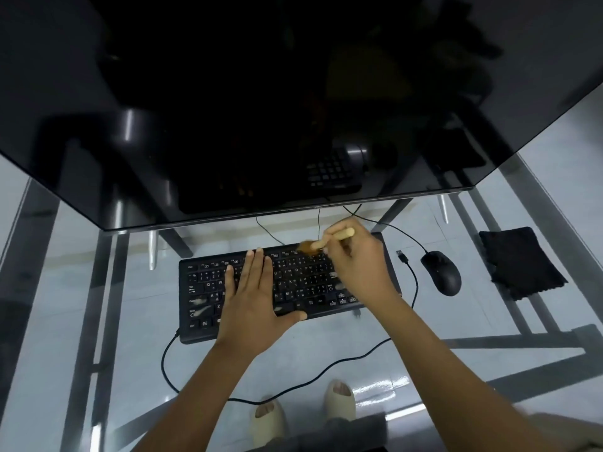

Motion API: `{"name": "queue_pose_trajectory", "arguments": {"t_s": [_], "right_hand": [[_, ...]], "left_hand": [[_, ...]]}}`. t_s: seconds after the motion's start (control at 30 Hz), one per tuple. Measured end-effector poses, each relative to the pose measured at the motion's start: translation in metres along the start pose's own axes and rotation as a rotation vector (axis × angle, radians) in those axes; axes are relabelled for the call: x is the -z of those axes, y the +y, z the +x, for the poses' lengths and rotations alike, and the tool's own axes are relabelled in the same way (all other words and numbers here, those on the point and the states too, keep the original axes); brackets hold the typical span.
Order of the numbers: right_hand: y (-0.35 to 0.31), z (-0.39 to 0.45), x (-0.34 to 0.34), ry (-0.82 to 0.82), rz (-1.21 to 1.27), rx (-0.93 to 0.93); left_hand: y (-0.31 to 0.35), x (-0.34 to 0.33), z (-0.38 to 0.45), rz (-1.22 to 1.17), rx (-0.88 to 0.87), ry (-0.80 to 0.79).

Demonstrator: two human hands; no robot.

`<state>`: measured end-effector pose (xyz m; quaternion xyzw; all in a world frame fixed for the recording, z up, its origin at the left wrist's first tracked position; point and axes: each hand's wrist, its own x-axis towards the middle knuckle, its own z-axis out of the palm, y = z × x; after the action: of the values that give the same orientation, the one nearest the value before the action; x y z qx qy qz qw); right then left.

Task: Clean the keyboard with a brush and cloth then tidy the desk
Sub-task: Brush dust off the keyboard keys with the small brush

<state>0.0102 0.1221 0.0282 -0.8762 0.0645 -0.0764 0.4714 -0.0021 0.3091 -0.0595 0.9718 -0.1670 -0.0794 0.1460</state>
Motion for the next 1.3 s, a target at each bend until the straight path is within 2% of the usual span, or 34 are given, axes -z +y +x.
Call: {"name": "queue_pose_trajectory", "arguments": {"t_s": [0.07,0.1,0.13,0.2,0.23,0.27,0.3,0.33,0.37,0.4,0.5,0.53,0.6,0.63,0.73,0.77,0.87,0.97,1.0,1.1,1.13,1.23,1.27,1.3], "right_hand": [[-0.001,-0.003,-0.002,-0.262,-0.010,-0.119],[0.001,-0.005,-0.002,-0.299,-0.071,-0.102],[0.004,-0.005,-0.002,-0.249,-0.120,-0.070],[0.002,-0.004,0.005,-0.003,-0.146,-0.022],[0.004,-0.004,0.009,0.015,-0.087,-0.034],[0.004,-0.004,0.012,-0.029,-0.030,-0.066],[0.005,-0.006,0.014,-0.157,0.001,-0.125],[0.004,-0.008,0.016,-0.304,-0.034,-0.165],[0.006,-0.010,0.016,-0.380,-0.103,-0.148],[0.009,-0.009,0.017,-0.368,-0.153,-0.126],[0.013,0.001,0.025,-0.017,-0.112,-0.058],[0.012,0.007,0.026,0.004,-0.063,-0.062],[0.013,0.014,0.026,-0.132,-0.057,-0.110],[0.016,0.017,0.027,-0.147,-0.107,-0.104],[0.024,0.029,0.039,0.094,-0.145,-0.071],[0.028,0.031,0.043,0.113,-0.130,-0.080],[0.035,0.030,0.045,-0.063,-0.148,-0.127],[0.039,0.030,0.055,0.134,-0.195,-0.066],[0.041,0.031,0.059,0.144,-0.167,-0.060],[0.044,0.028,0.063,-0.080,-0.178,-0.109],[0.048,0.026,0.066,-0.067,-0.234,-0.096],[0.054,0.025,0.080,0.143,-0.239,-0.072],[0.057,0.024,0.084,0.122,-0.190,-0.093],[0.058,0.022,0.087,0.029,-0.146,-0.128]], "left_hand": [[0.001,0.000,0.000,-0.001,0.012,-0.014],[0.002,0.000,0.000,0.000,0.017,-0.025],[0.003,0.000,-0.001,0.005,0.020,-0.032],[0.005,0.001,-0.002,0.014,0.029,-0.034],[0.006,0.001,-0.002,0.018,0.031,-0.034],[0.007,0.001,-0.002,0.021,0.031,-0.037],[0.007,0.001,-0.001,0.020,0.030,-0.038],[0.008,0.001,-0.001,0.017,0.031,-0.037],[0.008,0.001,0.000,0.015,0.031,-0.038],[0.009,0.001,0.000,0.020,0.028,-0.043],[0.014,0.001,0.001,0.028,0.013,-0.045],[0.016,0.001,0.002,0.020,0.009,-0.045],[0.023,0.001,0.004,0.013,-0.006,-0.052],[0.027,0.001,0.005,0.012,-0.014,-0.053],[0.037,0.003,0.008,0.001,-0.022,-0.033],[0.039,0.004,0.009,-0.001,-0.025,-0.030],[0.043,0.002,0.012,-0.009,-0.041,-0.036],[0.050,0.001,0.018,-0.021,-0.049,-0.043],[0.052,0.000,0.020,-0.013,-0.053,-0.043],[0.057,-0.002,0.024,0.011,-0.065,-0.043],[0.059,-0.003,0.025,0.014,-0.067,-0.049],[0.064,-0.007,0.025,0.003,-0.065,-0.068],[0.064,-0.008,0.025,0.003,-0.065,-0.070],[0.064,-0.010,0.024,0.005,-0.066,-0.074]]}}
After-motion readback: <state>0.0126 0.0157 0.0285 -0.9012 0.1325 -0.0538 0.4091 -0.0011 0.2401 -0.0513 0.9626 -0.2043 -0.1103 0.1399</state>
